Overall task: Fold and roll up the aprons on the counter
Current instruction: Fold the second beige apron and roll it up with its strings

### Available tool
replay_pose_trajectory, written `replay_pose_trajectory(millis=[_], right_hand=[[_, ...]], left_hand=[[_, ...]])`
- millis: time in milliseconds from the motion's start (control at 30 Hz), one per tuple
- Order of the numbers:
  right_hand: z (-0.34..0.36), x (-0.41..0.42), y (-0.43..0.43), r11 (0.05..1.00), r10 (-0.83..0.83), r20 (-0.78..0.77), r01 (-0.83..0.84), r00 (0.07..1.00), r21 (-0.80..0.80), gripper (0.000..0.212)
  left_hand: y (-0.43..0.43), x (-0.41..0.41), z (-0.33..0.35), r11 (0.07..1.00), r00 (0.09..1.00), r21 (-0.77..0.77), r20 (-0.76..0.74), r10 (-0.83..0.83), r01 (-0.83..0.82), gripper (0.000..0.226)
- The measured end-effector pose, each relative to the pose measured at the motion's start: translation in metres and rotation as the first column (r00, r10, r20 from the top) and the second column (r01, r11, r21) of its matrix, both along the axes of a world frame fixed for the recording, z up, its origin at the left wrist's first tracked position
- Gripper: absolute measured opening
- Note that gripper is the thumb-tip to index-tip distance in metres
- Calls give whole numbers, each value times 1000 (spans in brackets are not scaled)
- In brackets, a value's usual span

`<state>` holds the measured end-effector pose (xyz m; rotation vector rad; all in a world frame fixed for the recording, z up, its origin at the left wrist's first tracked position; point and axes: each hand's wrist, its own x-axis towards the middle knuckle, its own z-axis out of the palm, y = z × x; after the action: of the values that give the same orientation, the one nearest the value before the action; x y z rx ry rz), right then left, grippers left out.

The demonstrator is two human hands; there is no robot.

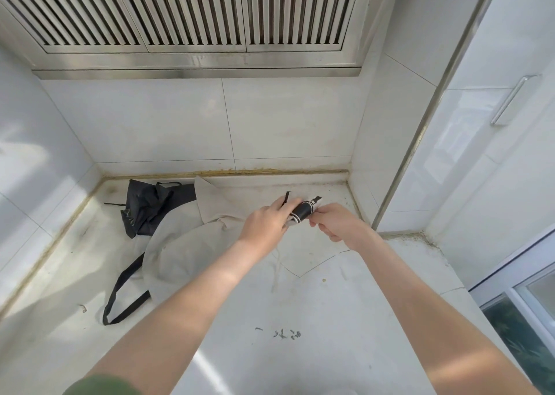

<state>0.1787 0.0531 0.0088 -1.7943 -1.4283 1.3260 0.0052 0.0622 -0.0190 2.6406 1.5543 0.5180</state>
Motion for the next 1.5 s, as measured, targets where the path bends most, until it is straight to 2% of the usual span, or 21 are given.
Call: replay_pose_trajectory(millis=[133,300,333,467,567,633,733,833,967,1033,1100,1167,1233,1267,1333,1433,1500], right_hand=[[-14,13,0,993,-73,-76,66,994,-99,26],[-30,17,0,975,-170,-134,147,976,-166,28],[-34,20,1,973,-188,-138,165,972,-164,28],[-54,34,-2,974,-199,-98,185,975,-131,30],[-79,45,-10,977,-199,-84,191,976,-96,32],[-97,47,-13,976,-209,-142,198,968,-86,28],[-124,40,-15,976,-219,-334,202,917,-88,24],[-141,24,-13,986,-166,-436,144,884,-83,29],[-164,5,-10,995,-80,-350,56,933,-79,22],[-169,3,-6,996,-46,-295,22,954,-84,19],[-173,4,-3,995,3,-241,-27,971,-98,18],[-174,3,-2,993,24,-232,-51,972,-110,17],[-176,3,-2,988,11,-254,-49,967,-143,11],[-178,3,-2,987,9,-266,-52,964,-152,11],[-178,4,-3,987,17,-272,-60,962,-151,15],[-172,6,-8,990,51,-254,-83,966,-116,17],[-173,8,-10,988,64,-253,-97,965,-121,21]], left_hand=[[-2,0,-12,996,994,-86,-105,-31,22,62],[-7,9,-28,993,948,71,-311,-62,89,84],[-6,10,-34,991,936,80,-343,-76,110,83],[-9,12,-66,996,877,-50,-472,-87,71,76],[-13,13,-94,990,858,-119,-498,-126,76,73],[-11,16,-120,978,857,-204,-493,-150,53,76],[-17,25,-146,918,867,-393,-476,-150,-57,89],[-22,31,-163,868,920,-494,-361,-150,-53,90],[-13,27,-144,739,950,-673,-217,-225,22,85],[-7,13,-144,671,986,-735,-20,-163,96,82],[-4,-5,-148,685,990,-720,135,-25,116,72],[-2,-22,-154,732,992,-679,37,117,-60,57],[0,-35,-157,714,981,-673,-155,121,-194,41],[1,-39,-159,695,974,-688,-207,88,-209,31],[5,-44,-158,686,981,-703,-175,88,-187,24],[14,-54,-140,575,950,-812,93,297,-100,28],[17,-57,-115,479,813,-874,335,476,80,24]])
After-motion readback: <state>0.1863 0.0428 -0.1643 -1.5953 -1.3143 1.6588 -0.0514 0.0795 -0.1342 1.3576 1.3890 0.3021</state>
